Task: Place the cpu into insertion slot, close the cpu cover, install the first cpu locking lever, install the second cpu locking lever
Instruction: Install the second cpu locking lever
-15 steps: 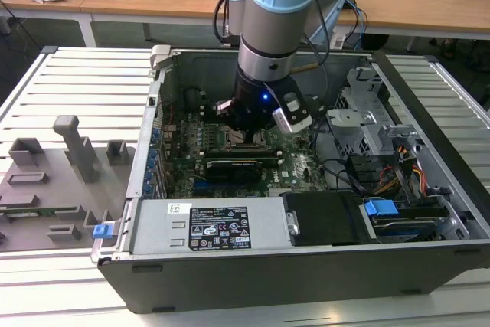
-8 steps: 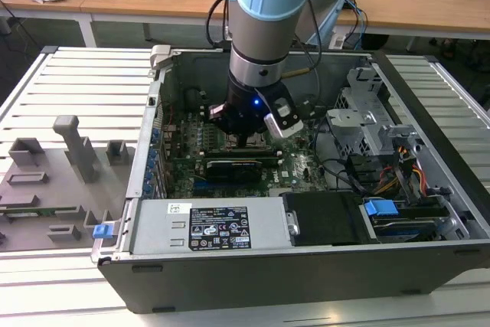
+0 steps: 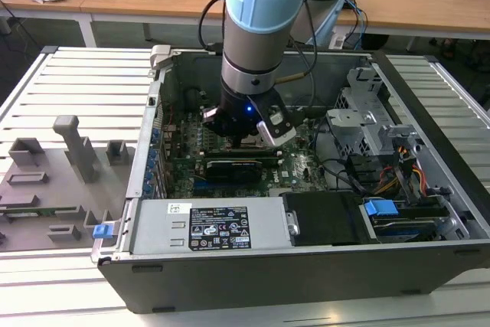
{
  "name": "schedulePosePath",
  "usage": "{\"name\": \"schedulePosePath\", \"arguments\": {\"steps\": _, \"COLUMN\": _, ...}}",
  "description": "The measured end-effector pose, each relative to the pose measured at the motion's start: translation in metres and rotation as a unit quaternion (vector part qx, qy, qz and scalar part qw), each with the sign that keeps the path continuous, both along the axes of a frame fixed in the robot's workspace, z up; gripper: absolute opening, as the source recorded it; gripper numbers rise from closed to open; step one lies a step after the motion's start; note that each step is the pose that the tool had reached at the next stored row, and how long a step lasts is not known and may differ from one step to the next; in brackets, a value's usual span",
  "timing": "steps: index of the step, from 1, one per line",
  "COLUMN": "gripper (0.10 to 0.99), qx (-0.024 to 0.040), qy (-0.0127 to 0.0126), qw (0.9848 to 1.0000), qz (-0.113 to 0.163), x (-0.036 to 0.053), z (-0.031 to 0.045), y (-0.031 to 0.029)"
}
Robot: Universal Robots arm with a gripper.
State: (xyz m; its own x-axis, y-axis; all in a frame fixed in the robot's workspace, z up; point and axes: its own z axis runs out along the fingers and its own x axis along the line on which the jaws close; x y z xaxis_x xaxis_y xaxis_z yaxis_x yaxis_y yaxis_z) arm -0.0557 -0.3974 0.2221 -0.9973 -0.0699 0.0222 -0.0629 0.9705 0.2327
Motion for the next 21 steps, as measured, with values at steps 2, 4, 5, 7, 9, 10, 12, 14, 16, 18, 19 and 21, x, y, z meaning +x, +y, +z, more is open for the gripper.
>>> {"name": "schedulePosePath", "arguments": {"steps": 2, "gripper": 0.102, "qx": 0.0031, "qy": 0.0, "qw": 1.0, "qz": 0.0, "x": -0.0032, "z": -0.0042, "y": 0.0}}
{"name": "schedulePosePath", "arguments": {"steps": 4, "gripper": 0.102, "qx": 0.0032, "qy": 0.0, "qw": 1.0, "qz": 0.0, "x": -0.0034, "z": -0.009, "y": 0.0}}
{"name": "schedulePosePath", "arguments": {"steps": 5, "gripper": 0.102, "qx": 0.0034, "qy": 0.0, "qw": 1.0, "qz": 0.0, "x": -0.0035, "z": -0.009, "y": -0.0001}}
{"name": "schedulePosePath", "arguments": {"steps": 7, "gripper": 0.102, "qx": 0.0041, "qy": -0.0001, "qw": 1.0, "qz": 0.0, "x": -0.0037, "z": -0.0091, "y": -0.0004}}
{"name": "schedulePosePath", "arguments": {"steps": 9, "gripper": 0.102, "qx": 0.005, "qy": -0.0001, "qw": 1.0, "qz": 0.0, "x": -0.0038, "z": -0.0091, "y": -0.0007}}
{"name": "schedulePosePath", "arguments": {"steps": 10, "gripper": 0.102, "qx": 0.0055, "qy": 0.0, "qw": 1.0, "qz": 0.0, "x": -0.0037, "z": -0.0092, "y": -0.001}}
{"name": "schedulePosePath", "arguments": {"steps": 12, "gripper": 0.102, "qx": 0.0072, "qy": -0.0001, "qw": 1.0, "qz": 0.0, "x": -0.0037, "z": -0.0092, "y": -0.0016}}
{"name": "schedulePosePath", "arguments": {"steps": 14, "gripper": 0.102, "qx": 0.0083, "qy": -0.0001, "qw": 1.0, "qz": 0.0, "x": -0.0039, "z": -0.0092, "y": -0.0019}}
{"name": "schedulePosePath", "arguments": {"steps": 16, "gripper": 0.102, "qx": 0.0094, "qy": 0.0, "qw": 1.0, "qz": 0.0, "x": -0.0041, "z": -0.0094, "y": -0.0023}}
{"name": "schedulePosePath", "arguments": {"steps": 18, "gripper": 0.102, "qx": 0.0103, "qy": -0.0001, "qw": 0.9999, "qz": 0.0, "x": -0.0044, "z": -0.0096, "y": -0.0029}}
{"name": "schedulePosePath", "arguments": {"steps": 19, "gripper": 0.102, "qx": 0.0124, "qy": 0.0, "qw": 0.9999, "qz": 0.0, "x": -0.0071, "z": -0.0097, "y": -0.0038}}
{"name": "schedulePosePath", "arguments": {"steps": 21, "gripper": 0.102, "qx": 0.0152, "qy": 0.0, "qw": 0.9999, "qz": 0.0, "x": -0.0084, "z": -0.0101, "y": -0.0044}}
